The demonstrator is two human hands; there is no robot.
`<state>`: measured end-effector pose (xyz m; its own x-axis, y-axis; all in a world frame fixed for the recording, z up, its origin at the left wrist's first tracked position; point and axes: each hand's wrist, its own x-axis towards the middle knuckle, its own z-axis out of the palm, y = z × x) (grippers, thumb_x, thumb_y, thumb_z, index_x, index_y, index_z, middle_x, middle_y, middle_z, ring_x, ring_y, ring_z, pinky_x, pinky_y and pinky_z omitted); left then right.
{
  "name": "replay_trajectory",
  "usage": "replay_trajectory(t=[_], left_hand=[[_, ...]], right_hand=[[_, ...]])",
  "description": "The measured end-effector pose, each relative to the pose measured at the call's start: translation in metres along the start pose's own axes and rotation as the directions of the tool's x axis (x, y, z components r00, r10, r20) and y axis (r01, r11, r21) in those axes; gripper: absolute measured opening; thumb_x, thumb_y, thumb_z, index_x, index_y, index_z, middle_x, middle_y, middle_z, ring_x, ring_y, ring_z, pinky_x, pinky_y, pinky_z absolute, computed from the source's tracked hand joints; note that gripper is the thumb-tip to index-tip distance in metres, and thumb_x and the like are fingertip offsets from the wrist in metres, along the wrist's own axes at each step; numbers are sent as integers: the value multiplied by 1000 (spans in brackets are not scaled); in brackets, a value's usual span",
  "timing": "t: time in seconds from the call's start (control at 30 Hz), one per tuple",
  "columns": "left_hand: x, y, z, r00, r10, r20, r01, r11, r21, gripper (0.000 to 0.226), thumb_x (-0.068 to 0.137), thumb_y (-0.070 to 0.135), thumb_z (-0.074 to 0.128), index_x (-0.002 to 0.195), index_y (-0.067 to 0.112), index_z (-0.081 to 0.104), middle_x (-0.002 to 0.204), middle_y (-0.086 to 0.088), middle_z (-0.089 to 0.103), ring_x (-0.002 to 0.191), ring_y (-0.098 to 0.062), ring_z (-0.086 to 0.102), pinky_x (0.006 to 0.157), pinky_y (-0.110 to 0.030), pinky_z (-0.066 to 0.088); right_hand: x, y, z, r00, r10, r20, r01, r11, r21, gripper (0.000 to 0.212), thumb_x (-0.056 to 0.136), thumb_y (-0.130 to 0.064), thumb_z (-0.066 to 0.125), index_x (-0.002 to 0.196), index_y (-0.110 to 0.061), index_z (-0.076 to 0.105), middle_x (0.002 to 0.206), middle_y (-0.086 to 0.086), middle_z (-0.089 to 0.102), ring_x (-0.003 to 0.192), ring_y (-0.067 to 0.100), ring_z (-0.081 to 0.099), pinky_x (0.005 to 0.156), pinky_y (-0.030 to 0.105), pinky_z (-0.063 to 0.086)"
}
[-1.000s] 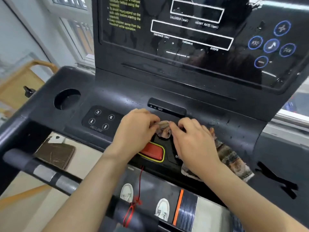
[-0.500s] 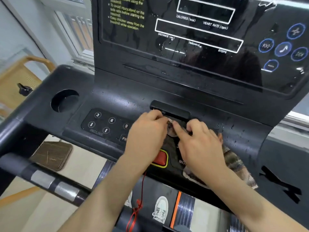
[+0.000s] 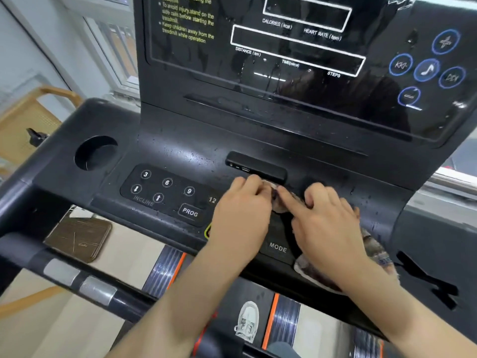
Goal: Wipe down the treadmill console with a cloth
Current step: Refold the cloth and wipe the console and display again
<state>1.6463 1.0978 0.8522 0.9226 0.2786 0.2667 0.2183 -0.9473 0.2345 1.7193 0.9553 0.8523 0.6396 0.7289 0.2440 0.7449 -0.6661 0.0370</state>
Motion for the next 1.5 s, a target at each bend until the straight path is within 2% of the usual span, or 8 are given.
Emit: replay_trajectory(t=[0.2,0.3,0.57,0.97,1.13,1.23,1.37,1.5], left_hand=[[-1,-48,-16,985,-171,-25,173,983,66,26,83,14,52,102,11,70,94,-9,62,81,-35,52,61,-38,47],[5,-51,-20,979,-203,17,202,977,76,17,86,12,54,97,8,68,95,-10,58,87,-34,49,65,-38,42],[2,36,8,996,88,0,-88,996,-5,25,69,11,68,92,3,67,90,-11,56,83,-31,54,61,-38,51],[23,50,15,996,24,-84,-22,1000,22,46,71,10,78,113,-2,65,92,-12,59,79,-29,58,60,-36,51],[44,41,7,999,-53,-5,51,990,-131,12,74,24,75,79,17,67,81,-1,55,81,-24,56,64,-34,48],[57,42,-4,991,-133,14,133,958,-253,10,72,24,70,73,21,61,79,4,55,82,-20,53,65,-29,37],[79,54,-41,972,-199,-125,129,896,-425,15,68,15,68,71,24,55,61,6,57,61,-15,53,56,-30,41],[119,58,-63,945,-284,-165,167,848,-503,19,80,11,65,82,27,56,80,13,58,80,-14,56,65,-25,36]], right_hand=[[40,-48,14,993,-119,-18,119,993,17,49,78,-24,61,127,-21,60,92,8,51,84,31,51,63,37,41],[48,-55,14,994,-109,-28,110,994,17,46,81,-24,53,126,-23,61,91,7,51,83,30,51,63,36,39],[-9,34,-3,1000,3,-30,-1,999,44,51,78,-27,41,123,-30,64,80,5,39,70,30,48,56,33,34],[2,47,-3,959,151,-242,-106,976,190,41,84,-13,61,125,-15,63,101,10,51,86,24,49,64,32,44],[-19,71,-15,1000,-8,-8,10,976,215,34,90,-41,56,119,-23,59,98,-5,54,86,18,55,70,33,49],[-12,91,-38,986,71,154,-132,890,436,16,89,-45,61,100,-34,65,85,-18,53,82,3,54,70,24,43],[15,114,-72,940,312,-139,-182,801,570,11,81,-15,75,83,-21,66,82,-13,62,80,5,56,74,16,41],[46,116,-82,789,428,-441,-198,857,476,17,79,0,69,79,-12,58,84,-2,51,76,8,43,70,12,36]])
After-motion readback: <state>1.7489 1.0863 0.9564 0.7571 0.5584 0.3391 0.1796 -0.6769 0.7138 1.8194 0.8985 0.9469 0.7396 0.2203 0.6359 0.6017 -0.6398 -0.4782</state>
